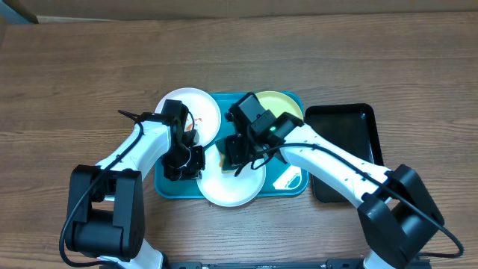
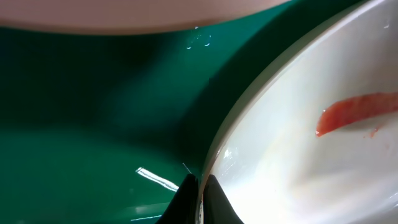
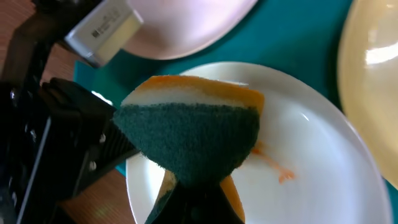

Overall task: Clean dirty plates on tray and stack at the side
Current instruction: 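Scrub the white plate with the sponge while left gripper holds it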

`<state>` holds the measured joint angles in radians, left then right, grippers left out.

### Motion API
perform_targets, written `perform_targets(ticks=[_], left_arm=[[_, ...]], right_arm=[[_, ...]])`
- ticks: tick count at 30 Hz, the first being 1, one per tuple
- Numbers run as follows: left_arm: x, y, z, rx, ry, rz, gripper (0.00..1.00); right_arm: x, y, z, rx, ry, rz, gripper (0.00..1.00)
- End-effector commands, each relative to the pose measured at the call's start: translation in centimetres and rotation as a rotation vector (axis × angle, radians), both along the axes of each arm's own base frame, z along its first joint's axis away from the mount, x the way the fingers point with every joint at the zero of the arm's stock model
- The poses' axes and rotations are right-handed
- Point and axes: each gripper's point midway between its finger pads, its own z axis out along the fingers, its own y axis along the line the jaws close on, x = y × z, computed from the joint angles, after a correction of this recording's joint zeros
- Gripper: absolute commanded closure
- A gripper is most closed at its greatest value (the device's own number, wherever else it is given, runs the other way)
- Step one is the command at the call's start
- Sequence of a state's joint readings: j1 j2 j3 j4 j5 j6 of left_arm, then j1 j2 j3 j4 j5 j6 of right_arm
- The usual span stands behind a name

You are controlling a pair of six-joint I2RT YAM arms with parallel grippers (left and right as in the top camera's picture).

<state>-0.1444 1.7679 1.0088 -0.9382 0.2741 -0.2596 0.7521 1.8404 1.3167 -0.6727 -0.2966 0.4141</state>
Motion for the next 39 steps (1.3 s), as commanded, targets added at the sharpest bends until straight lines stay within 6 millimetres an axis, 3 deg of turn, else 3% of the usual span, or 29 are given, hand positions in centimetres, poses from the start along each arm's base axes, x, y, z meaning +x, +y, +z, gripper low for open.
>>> perform_targets(ticks=[1, 5, 10, 15, 19, 26, 33, 39], left_arm=[[0.3, 0.1, -0.2, 0.019, -0.003, 0.000, 0.96], [0.3, 0.1, -0.2, 0.019, -0.003, 0.000, 0.96], [0.2, 0.0, -0.1, 0.015, -0.001, 0.000, 0.96], [0.1, 0.0, -0.1, 0.016, 0.002, 0.000, 0.96], [0.1, 0.0, -0.1, 0.017, 0.005, 0.000, 0.96], [0.1, 0.0, -0.1, 0.017, 0.004, 0.000, 0.96], [-0.1, 0.1, -0.1, 0.018, 0.012, 0.000, 0.96], [-0.1, 0.1, -0.1, 0.018, 0.012, 0.000, 0.96]], right_arm=[[-0.3, 2.5, -1.0, 0.015, -0.014, 0.031, 0.96], [-0.8, 3.6, -3.2, 0.002, 0.016, 0.025, 0.96], [0.0, 2.7, -5.6, -0.067, 0.029, -0.043, 0.96], [1.5, 0.0, -6.1, -0.134, 0.038, -0.144, 0.96], [1.9, -3.4, -6.8, -0.201, 0.111, -0.210, 0.96], [0.1, -7.6, -7.4, -0.322, 0.237, -0.251, 0.96], [-2.7, -8.4, -7.0, -0.383, 0.288, -0.128, 0.96], [-1.3, -6.5, -2.5, -0.243, 0.142, -0.039, 0.96]])
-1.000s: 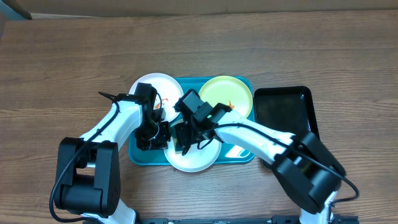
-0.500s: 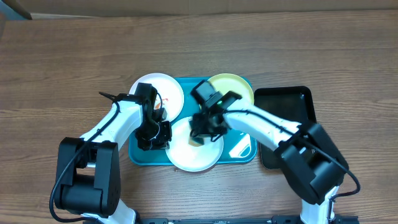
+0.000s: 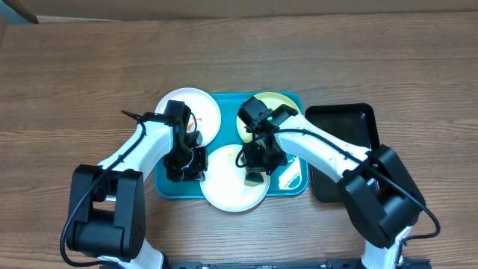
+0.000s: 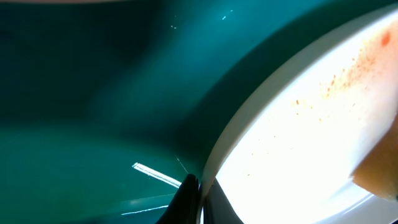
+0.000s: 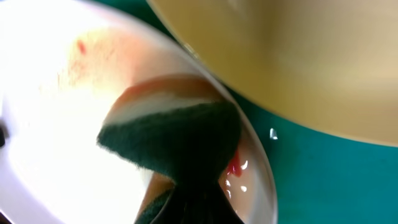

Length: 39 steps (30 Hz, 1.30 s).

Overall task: Clean dirty plates on tray and stack at the side
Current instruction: 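Scrub the white plate with the sponge while left gripper holds it, then return the sponge to the black tray with the right gripper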

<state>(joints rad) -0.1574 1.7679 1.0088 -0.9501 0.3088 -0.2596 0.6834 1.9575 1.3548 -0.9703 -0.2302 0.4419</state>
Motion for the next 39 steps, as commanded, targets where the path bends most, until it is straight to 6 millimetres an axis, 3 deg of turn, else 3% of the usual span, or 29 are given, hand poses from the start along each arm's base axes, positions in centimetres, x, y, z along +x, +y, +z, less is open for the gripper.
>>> perform_targets(ticks=[1, 4, 11, 25, 29, 31, 35, 39], left_arm=[[0.3, 0.9, -0.3, 0.050, -0.005, 0.009, 0.96], [0.4, 0.9, -0.3, 0.050, -0.005, 0.009, 0.96], [0.4, 0.9, -0.3, 0.050, -0.005, 0.009, 0.96], [0.4, 0.8, -0.3, 0.046, -0.004, 0.010, 0.96], [0.0, 1.0, -0.1, 0.053, 0.009, 0.008, 0.96], [-0.1, 1.4, 0.1, 0.075, 0.004, 0.005, 0.96], [0.5, 3.0, 1.8, 0.171, -0.035, 0.028, 0.96], [1.9, 3.6, 4.2, 0.209, -0.123, 0.051, 0.96]], right_arm=[[0.9, 0.8, 3.8, 0.091, -0.136, 0.104, 0.96], [1.8, 1.5, 5.5, 0.139, -0.213, 0.139, 0.96], [1.7, 1.4, 5.1, 0.133, -0.209, 0.155, 0.96], [1.2, 0.7, 1.7, 0.127, -0.225, 0.152, 0.96], [0.9, 0.5, 1.8, 0.124, -0.212, 0.153, 0.96], [0.9, 0.4, 2.8, 0.121, -0.209, 0.148, 0.96], [3.1, -0.1, 8.9, 0.178, -0.323, 0.093, 0.96], [5.8, -3.9, 13.5, 0.203, -0.423, -0.078, 0.96]])
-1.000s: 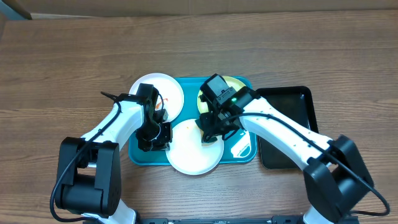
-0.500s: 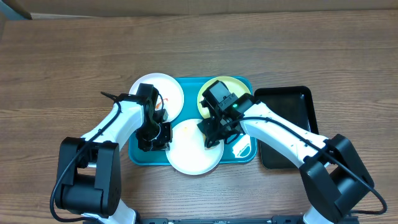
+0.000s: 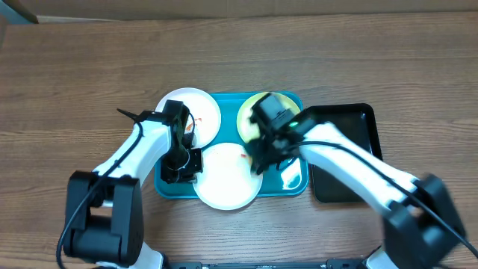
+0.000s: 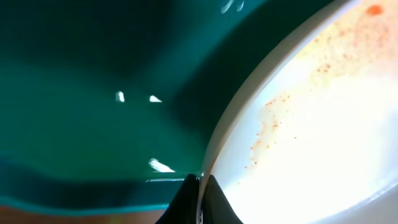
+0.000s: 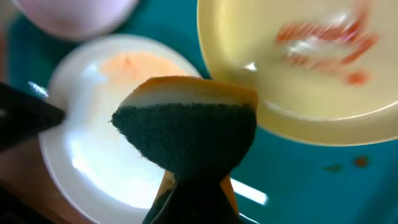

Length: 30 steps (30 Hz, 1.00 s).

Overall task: Clean dirty plates on tray and stack at the side
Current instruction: 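Return the sponge to the black tray with the right gripper, then lift the white plate with the left gripper and place it left of tray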

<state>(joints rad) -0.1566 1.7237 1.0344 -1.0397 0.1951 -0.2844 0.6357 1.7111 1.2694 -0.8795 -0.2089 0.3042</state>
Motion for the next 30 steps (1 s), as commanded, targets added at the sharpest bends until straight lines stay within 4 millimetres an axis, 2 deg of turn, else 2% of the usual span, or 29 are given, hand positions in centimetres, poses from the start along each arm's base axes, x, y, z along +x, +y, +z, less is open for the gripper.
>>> perform_targets(ticks=[1, 3, 7, 12, 15, 19, 24, 30], left_arm=[[2.7, 1.9, 3.4, 0.110, -0.153, 0.042, 0.96], [3.3, 2.5, 4.6, 0.139, -0.200, 0.047, 0.96], [4.2, 3.8, 6.7, 0.210, -0.290, 0.052, 0.96], [5.2, 4.4, 8.8, 0.241, -0.367, 0.068, 0.96], [5.4, 5.1, 9.8, 0.291, -0.391, 0.065, 0.96], [6.0, 5.7, 10.8, 0.374, -0.430, 0.041, 0.96], [7.2, 4.8, 13.0, 0.477, -0.522, -0.032, 0.96], [8.0, 2.9, 15.6, 0.640, -0.650, -0.120, 0.96]], right_arm=[[4.0, -4.0, 7.4, 0.092, -0.157, -0.199, 0.96], [4.6, -7.2, 7.7, 0.072, -0.141, -0.278, 0.96], [4.7, -13.0, 6.6, 0.002, -0.062, -0.395, 0.96], [4.4, -17.7, 4.6, -0.048, 0.017, -0.488, 0.96], [3.5, -19.0, 3.1, -0.065, 0.060, -0.520, 0.96], [2.7, -19.3, 1.1, -0.077, 0.085, -0.526, 0.96], [2.0, -19.3, -1.2, -0.082, 0.101, -0.526, 0.96], [1.6, -19.5, -3.0, -0.089, 0.095, -0.528, 0.96]])
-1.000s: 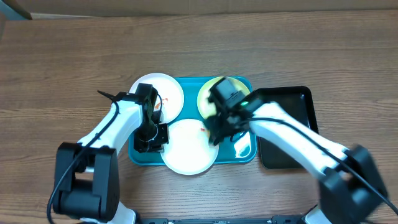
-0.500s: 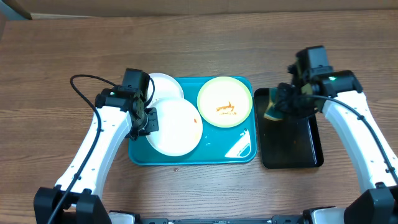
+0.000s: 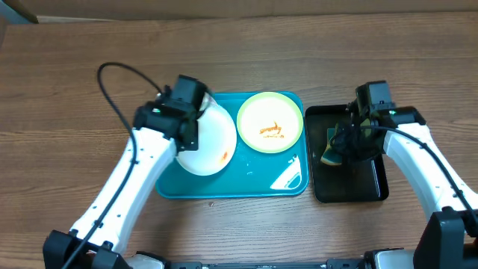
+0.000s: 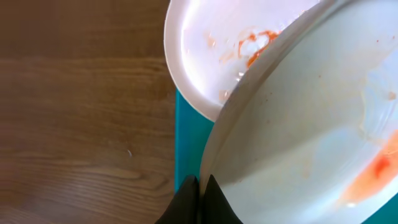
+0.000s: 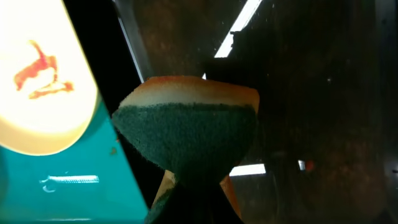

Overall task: Clean dirty plates on tray and stack at the side
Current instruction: 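Lift the white plate with the left gripper and place it left of tray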

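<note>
My left gripper (image 3: 186,140) is shut on the rim of a white plate (image 3: 208,142), holding it raised and tilted over the left end of the teal tray (image 3: 261,179). A faint orange smear (image 4: 368,176) remains on that plate. Under it lies a second white plate (image 4: 205,56) with orange stains, hidden in the overhead view. A yellow-green plate (image 3: 269,123) with an orange stain lies on the tray's back right. My right gripper (image 3: 338,154) is shut on a green-and-orange sponge (image 5: 186,127), over the black tray (image 3: 351,183).
The black tray stands right of the teal tray, close against it. Bare wood table (image 3: 75,82) lies to the left and behind. A black cable (image 3: 112,78) loops over the left arm.
The left gripper has lifted the white plate off the tray and tilted it, now further back and left. The right gripper has carried the sponge from above the plates to over the black tray.
First the sponge stood on the front white plate by an orange streak, the left gripper pinching the plate's rim. Then the sponge lay at the plate's right side, only specks left. Then it hung above the plates. Now the plate is raised and the sponge is over the black tray.
</note>
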`<state>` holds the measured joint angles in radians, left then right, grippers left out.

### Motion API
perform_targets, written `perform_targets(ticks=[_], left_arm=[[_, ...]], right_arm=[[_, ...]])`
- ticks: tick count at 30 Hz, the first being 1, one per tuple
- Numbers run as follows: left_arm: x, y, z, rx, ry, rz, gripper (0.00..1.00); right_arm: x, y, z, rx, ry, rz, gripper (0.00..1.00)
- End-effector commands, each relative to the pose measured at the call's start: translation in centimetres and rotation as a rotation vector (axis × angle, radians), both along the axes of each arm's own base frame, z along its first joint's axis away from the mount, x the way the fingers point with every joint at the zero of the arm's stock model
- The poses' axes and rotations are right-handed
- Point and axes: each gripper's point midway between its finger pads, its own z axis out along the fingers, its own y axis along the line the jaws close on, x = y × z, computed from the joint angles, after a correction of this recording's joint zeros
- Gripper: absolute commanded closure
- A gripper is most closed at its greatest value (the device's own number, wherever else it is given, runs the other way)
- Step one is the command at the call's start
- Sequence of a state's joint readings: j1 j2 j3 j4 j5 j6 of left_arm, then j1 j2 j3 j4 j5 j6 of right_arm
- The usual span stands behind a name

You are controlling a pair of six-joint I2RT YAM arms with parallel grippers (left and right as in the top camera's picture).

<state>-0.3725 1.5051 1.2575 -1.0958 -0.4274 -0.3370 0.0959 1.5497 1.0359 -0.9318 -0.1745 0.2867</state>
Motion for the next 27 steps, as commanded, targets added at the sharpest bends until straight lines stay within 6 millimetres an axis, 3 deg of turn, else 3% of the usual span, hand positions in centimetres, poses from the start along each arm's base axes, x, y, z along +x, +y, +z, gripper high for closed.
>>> perform_targets(ticks=[1, 6, 12, 22, 27], left_arm=[[0.9, -0.2, 3.4, 0.156, -0.151, -0.005, 0.96], [0.8, -2.6, 5.6, 0.307, -0.263, -0.101, 0.96], [0.7, -5.9, 9.1, 0.463, -0.451, -0.186, 0.96], [0.8, -7.3, 8.8, 0.514, -0.466, -0.224, 0.96], [0.6, -7.5, 7.3, 0.441, -0.400, -0.240, 0.96]], right_arm=[[-0.1, -0.2, -0.9, -0.010, -0.005, 0.003, 0.96], [-0.7, -0.3, -2.2, -0.011, 0.003, 0.002, 0.96], [-0.8, -0.3, -2.3, -0.011, 0.008, 0.001, 0.96], [-1.0, -0.3, -2.3, -0.012, 0.015, 0.000, 0.96], [-1.0, -0.3, -2.3, -0.012, 0.015, 0.000, 0.96]])
